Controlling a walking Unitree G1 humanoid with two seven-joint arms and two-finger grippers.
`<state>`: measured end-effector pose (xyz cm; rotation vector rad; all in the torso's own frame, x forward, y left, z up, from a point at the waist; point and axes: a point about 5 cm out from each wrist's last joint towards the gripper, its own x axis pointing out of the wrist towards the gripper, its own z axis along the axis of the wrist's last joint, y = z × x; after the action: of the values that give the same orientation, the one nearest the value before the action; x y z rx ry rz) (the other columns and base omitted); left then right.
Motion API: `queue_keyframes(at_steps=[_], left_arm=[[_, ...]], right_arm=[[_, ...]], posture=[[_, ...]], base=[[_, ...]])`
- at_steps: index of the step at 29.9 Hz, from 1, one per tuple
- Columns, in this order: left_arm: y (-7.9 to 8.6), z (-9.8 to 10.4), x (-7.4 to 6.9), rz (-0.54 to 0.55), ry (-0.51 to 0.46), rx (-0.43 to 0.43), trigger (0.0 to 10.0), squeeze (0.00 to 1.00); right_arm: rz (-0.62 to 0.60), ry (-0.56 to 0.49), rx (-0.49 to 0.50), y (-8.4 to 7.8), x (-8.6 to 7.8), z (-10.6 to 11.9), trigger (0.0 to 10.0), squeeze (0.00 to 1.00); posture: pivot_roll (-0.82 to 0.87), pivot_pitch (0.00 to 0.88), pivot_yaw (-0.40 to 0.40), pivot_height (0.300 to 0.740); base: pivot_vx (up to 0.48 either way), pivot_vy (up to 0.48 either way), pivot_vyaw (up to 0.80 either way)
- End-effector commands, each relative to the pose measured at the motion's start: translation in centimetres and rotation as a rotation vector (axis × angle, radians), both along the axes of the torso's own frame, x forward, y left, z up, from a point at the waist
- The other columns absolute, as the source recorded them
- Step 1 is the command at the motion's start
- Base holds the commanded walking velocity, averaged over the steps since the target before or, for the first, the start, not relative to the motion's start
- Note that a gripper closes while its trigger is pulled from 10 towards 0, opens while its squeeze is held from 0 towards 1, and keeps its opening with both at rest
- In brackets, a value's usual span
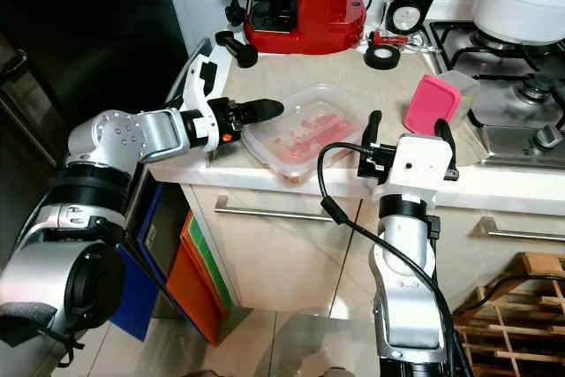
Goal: Restocking fridge
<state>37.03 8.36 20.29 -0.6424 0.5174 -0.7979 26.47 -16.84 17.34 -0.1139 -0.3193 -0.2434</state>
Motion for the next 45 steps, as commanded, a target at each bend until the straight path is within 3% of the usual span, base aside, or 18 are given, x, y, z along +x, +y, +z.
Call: queue_keyframes(at_steps=[1, 13, 18, 26, 31, 36, 38, 39, 40, 41, 42, 43, 45], left_arm=[[0.1, 0.3, -0.2, -0.006, -0.024, -0.005, 0.0, 0.00], [0.3, 0.6, -0.6, 0.002, -0.061, -0.029, 0.0, 0.00], [0.5, 1.0, -0.6, 0.024, -0.090, -0.082, 0.0, 0.00], [0.4, 3.0, -1.1, 0.009, -0.164, -0.177, 0.0, 0.00], [0.6, 5.7, -1.2, 0.011, -0.259, -0.221, 0.0, 0.00], [1.2, 6.4, -1.2, 0.043, -0.354, -0.160, 0.0, 0.00], [1.7, 6.3, -1.0, 0.083, -0.418, -0.050, 0.1, 0.00], [2.0, 6.0, -0.9, 0.098, -0.450, 0.037, 9.4, 0.00], [2.4, 5.6, -0.8, 0.127, -0.496, 0.143, 10.0, 0.00], [2.9, 5.2, -0.7, 0.154, -0.539, 0.237, 10.0, 0.00], [2.9, 5.2, -0.7, 0.154, -0.539, 0.237, 10.0, 0.00], [4.1, 5.1, -1.1, 0.210, -0.637, 0.365, 10.0, 0.42], [4.5, 5.3, -1.3, 0.237, -0.674, 0.396, 10.0, 0.42]], right_arm=[[0.002, -0.003, -0.005, 0.1, -0.1, 0.3, 10.0, 0.00], [0.005, 0.010, 0.003, 0.2, -0.2, -0.1, 10.0, 0.00], [0.007, 0.012, 0.004, 0.2, -0.1, -0.2, 10.0, 0.00], [0.009, 0.015, 0.001, 0.1, 0.0, -0.2, 10.0, 0.00], [0.008, 0.016, 0.000, 0.1, 0.0, -0.2, 10.0, 0.00], [0.010, 0.019, 0.002, 0.2, 0.1, -0.3, 10.0, 0.00], [0.010, 0.017, 0.005, 0.2, 0.2, -0.2, 10.0, 0.00], [0.010, 0.014, 0.006, 0.2, 0.2, -0.2, 10.0, 0.00], [0.008, 0.010, 0.005, 0.2, 0.2, -0.1, 10.0, 0.00], [0.006, 0.005, 0.003, 0.1, 0.3, 0.0, 10.0, 0.00], [0.006, 0.005, 0.003, 0.1, 0.3, 0.0, 10.0, 0.00], [-0.001, -0.006, -0.002, -0.2, 0.5, 0.3, 10.0, 0.00], [-0.003, -0.010, -0.005, -0.3, 0.6, 0.4, 10.0, 0.00]], posture=[[-0.11, 0.000, 0.103, 0.740], [-0.10, 0.000, 0.106, 0.740], [-0.10, 0.000, 0.103, 0.740], [-0.10, 0.000, 0.098, 0.740], [-0.10, 0.000, 0.098, 0.740], [-0.09, 0.000, 0.099, 0.740], [-0.09, 0.000, 0.100, 0.740], [-0.09, 0.000, 0.102, 0.740], [-0.09, 0.000, 0.102, 0.740], [-0.08, 0.000, 0.100, 0.740], [-0.08, 0.000, 0.100, 0.740], [-0.08, 0.000, 0.095, 0.740], [-0.08, 0.000, 0.095, 0.740]], base=[[0.000, 0.000, 0.00], [0.000, 0.000, 0.00], [0.000, 0.000, 0.00], [0.000, 0.000, 0.00], [0.000, 0.000, 0.00], [0.000, 0.000, 0.00], [0.000, 0.000, 0.00], [0.000, 0.000, 0.00], [0.000, 0.000, 0.00], [0.000, 0.000, 0.00], [0.000, 0.000, 0.00], [0.000, 0.000, 0.00], [0.000, 0.000, 0.00]])
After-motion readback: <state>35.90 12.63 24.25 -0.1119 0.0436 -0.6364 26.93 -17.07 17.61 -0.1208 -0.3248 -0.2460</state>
